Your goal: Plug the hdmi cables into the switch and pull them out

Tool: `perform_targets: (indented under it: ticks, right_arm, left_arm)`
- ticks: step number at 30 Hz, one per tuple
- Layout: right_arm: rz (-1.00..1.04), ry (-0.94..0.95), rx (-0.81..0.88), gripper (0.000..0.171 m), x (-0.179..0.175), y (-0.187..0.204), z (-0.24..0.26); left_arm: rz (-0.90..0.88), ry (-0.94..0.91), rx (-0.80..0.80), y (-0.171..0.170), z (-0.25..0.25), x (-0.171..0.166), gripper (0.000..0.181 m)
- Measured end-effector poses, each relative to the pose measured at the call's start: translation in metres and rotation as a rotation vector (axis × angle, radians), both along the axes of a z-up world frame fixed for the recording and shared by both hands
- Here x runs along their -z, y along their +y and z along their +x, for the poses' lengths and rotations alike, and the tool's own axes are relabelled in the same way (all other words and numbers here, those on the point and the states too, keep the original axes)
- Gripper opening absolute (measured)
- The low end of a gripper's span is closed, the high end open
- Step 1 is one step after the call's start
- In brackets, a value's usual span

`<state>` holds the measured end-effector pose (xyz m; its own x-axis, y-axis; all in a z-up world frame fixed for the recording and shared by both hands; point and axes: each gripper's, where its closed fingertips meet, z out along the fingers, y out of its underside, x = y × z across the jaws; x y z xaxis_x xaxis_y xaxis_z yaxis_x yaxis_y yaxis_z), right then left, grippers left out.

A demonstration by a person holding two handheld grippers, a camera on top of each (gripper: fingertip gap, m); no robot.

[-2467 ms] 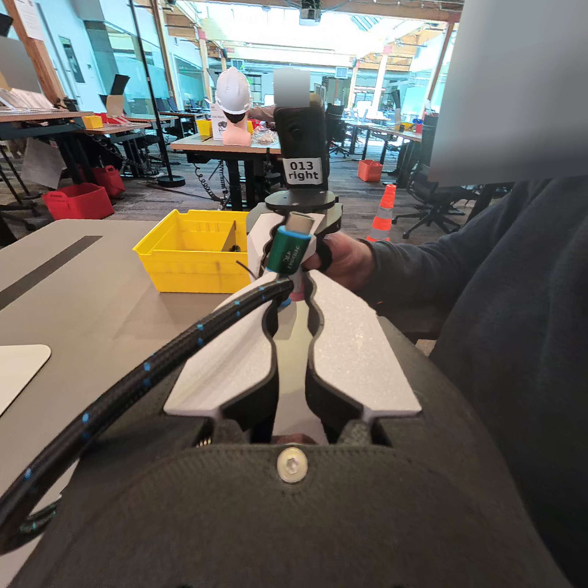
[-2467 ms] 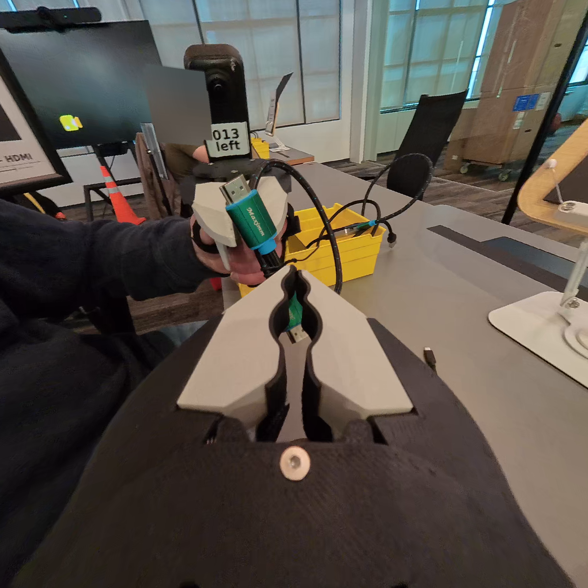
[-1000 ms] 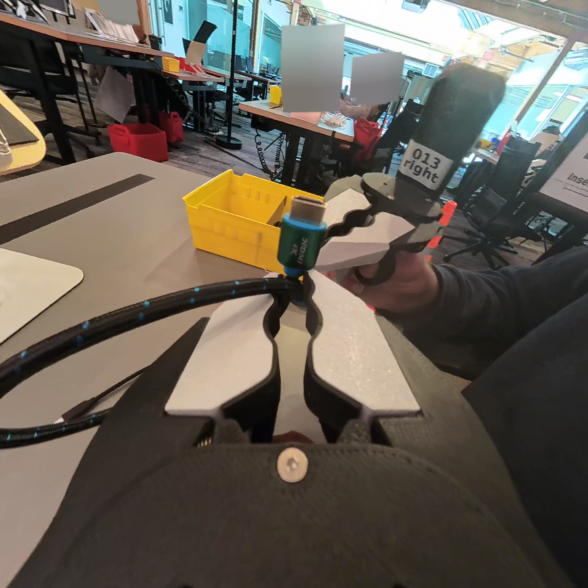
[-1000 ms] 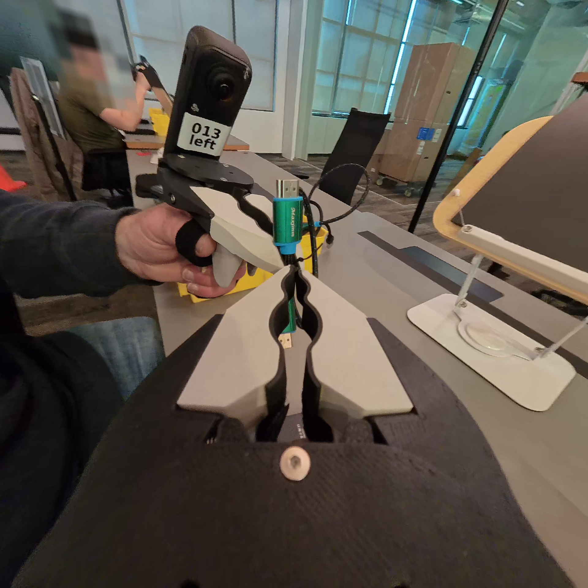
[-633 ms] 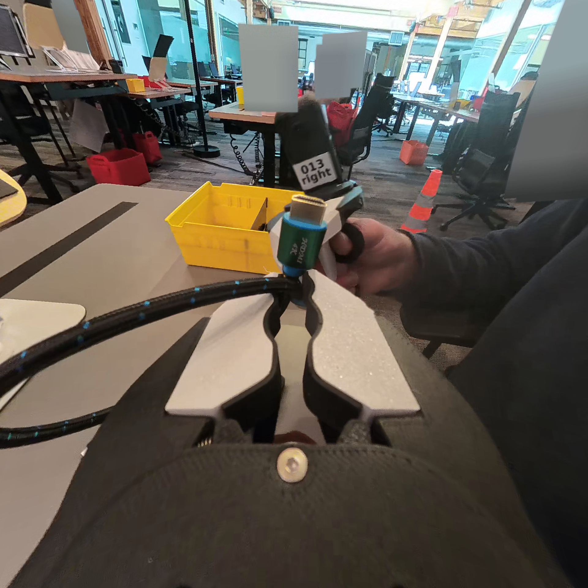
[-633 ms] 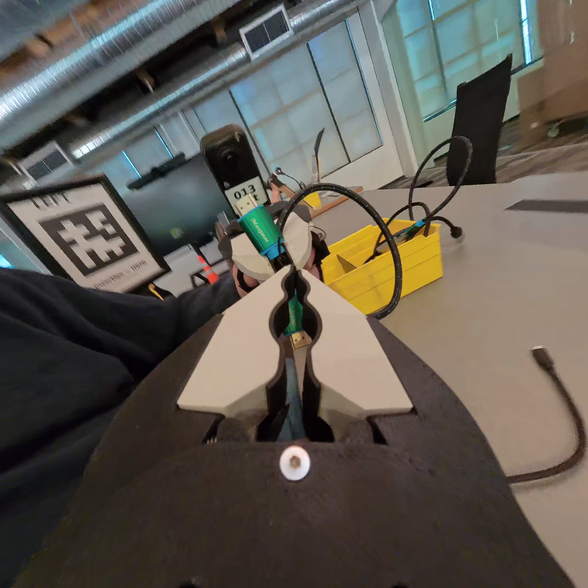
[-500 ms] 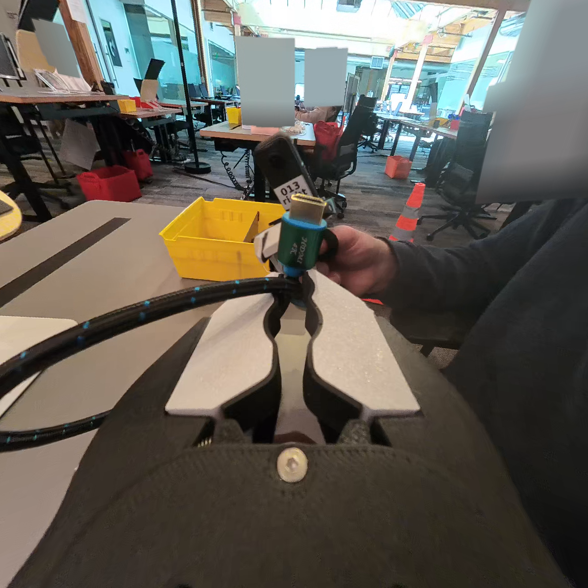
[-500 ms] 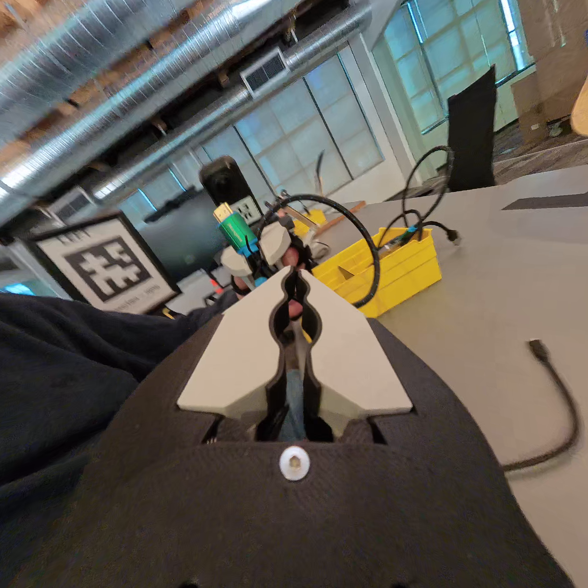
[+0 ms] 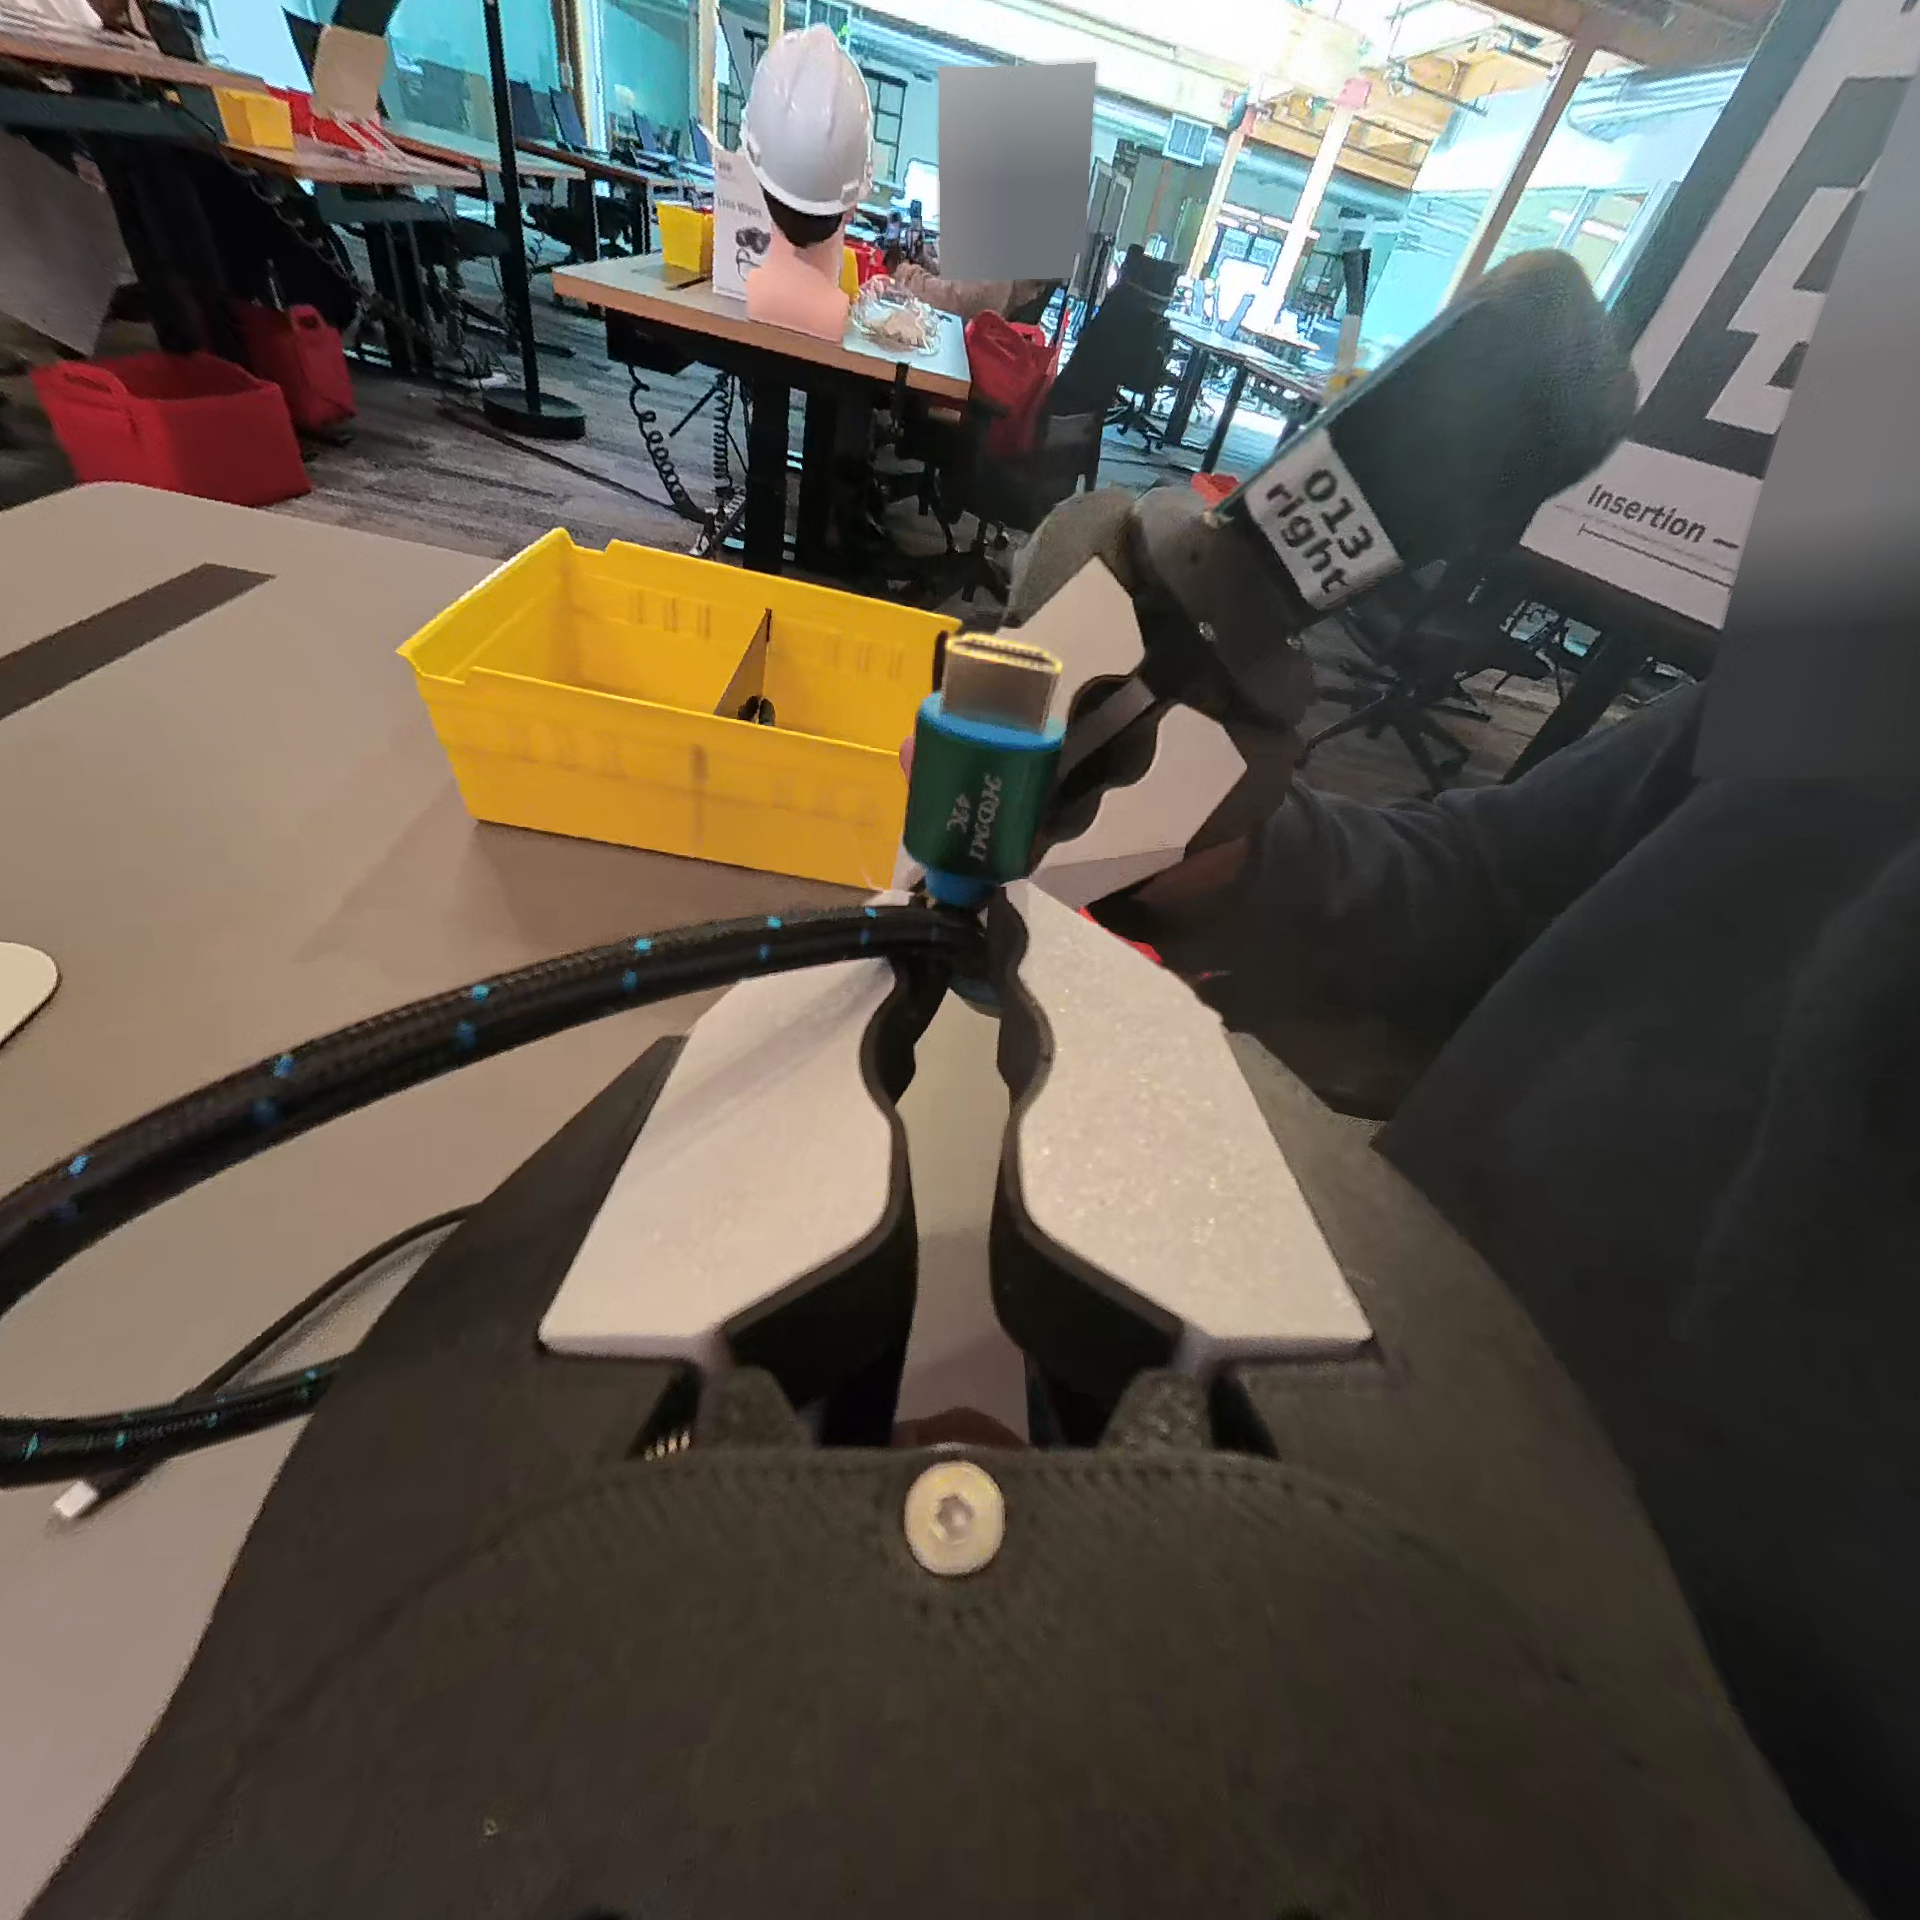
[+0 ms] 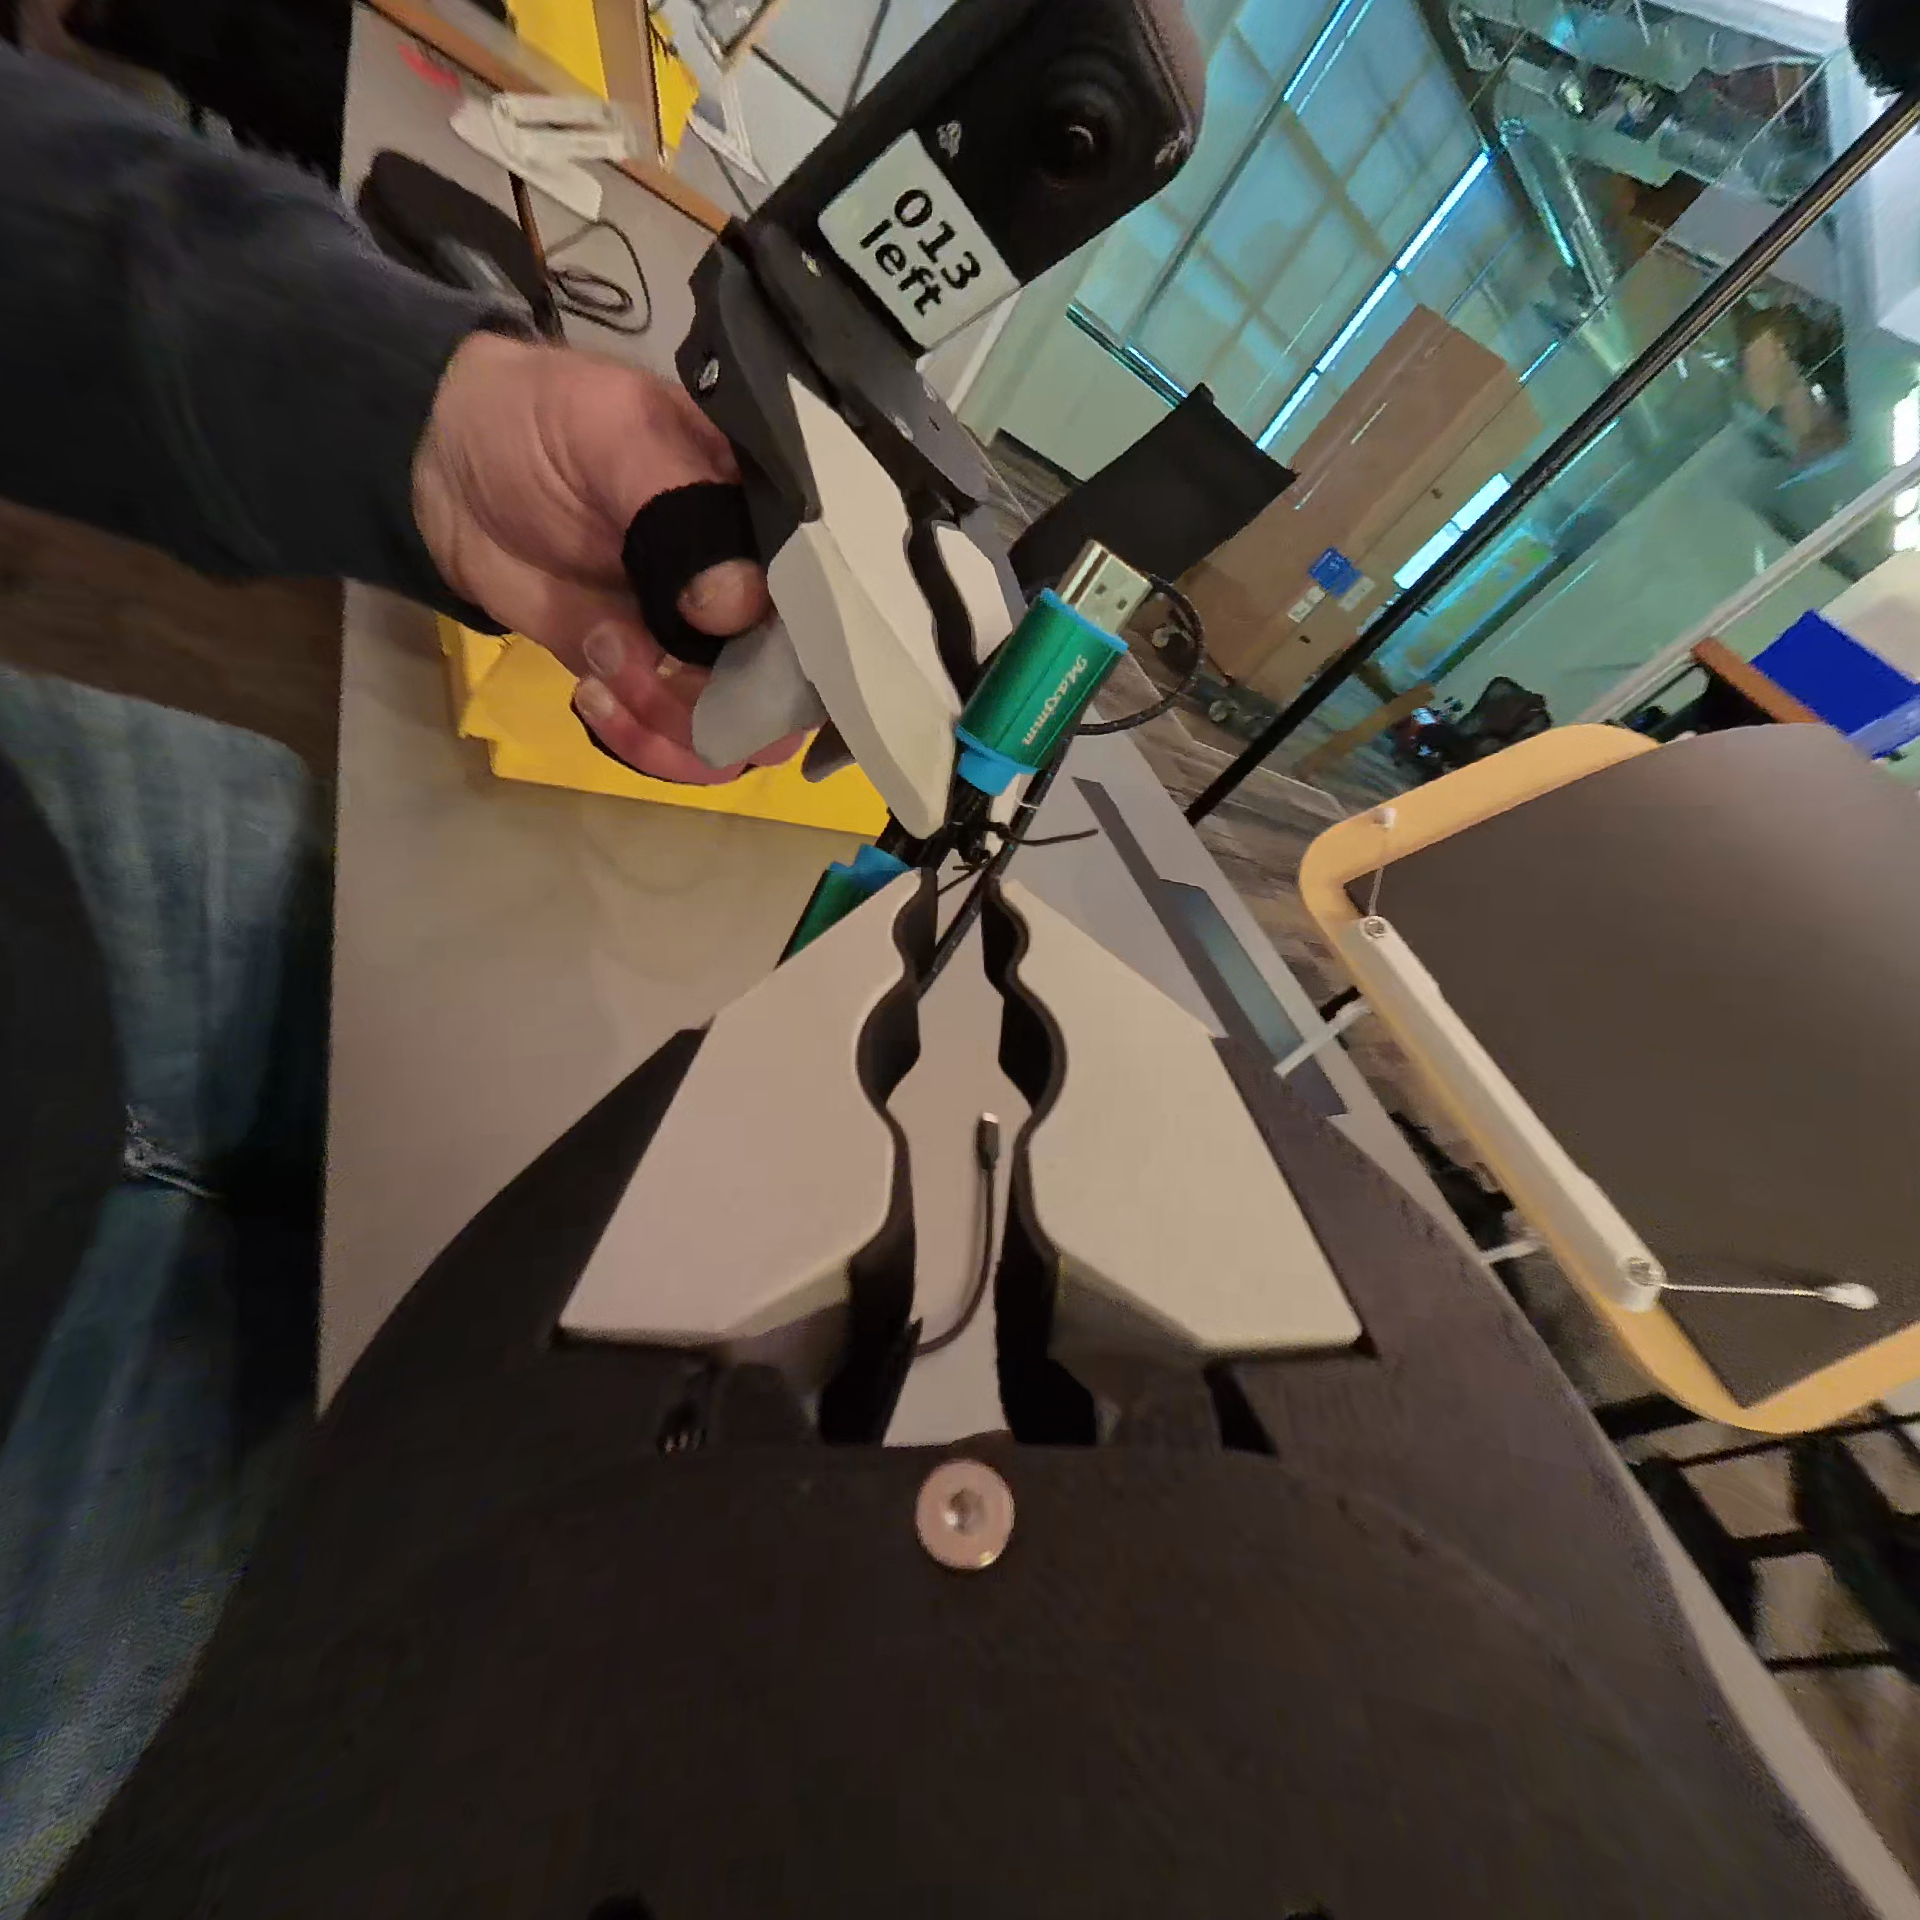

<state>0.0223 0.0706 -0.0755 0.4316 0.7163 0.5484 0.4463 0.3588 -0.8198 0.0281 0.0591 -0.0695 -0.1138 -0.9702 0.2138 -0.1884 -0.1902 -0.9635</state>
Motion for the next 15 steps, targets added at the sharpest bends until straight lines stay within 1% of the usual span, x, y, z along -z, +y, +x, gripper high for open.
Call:
perform_targets:
  ticks: [5, 9, 15]
  right_arm:
    - [0.065, -0.081, 0.048, 0.005, 0.0046, 0.0032, 0.0003]
    - [0.093, -0.125, 0.069, 0.001, 0.0078, 0.0046, 0.0001]
    - [0.099, -0.138, 0.081, 0.001, 0.0093, 0.0054, 0.0011]
  left_arm:
    - [-0.004, 0.017, 0.006, -0.001, 0.0001, 0.0021, 0.011]
    - [0.002, 0.026, 0.004, -0.0011, 0.0006, 0.0034, 0.01]
    - [0.01, 0.036, 0.0, -0.001, 0.0015, 0.0048, 0.011]
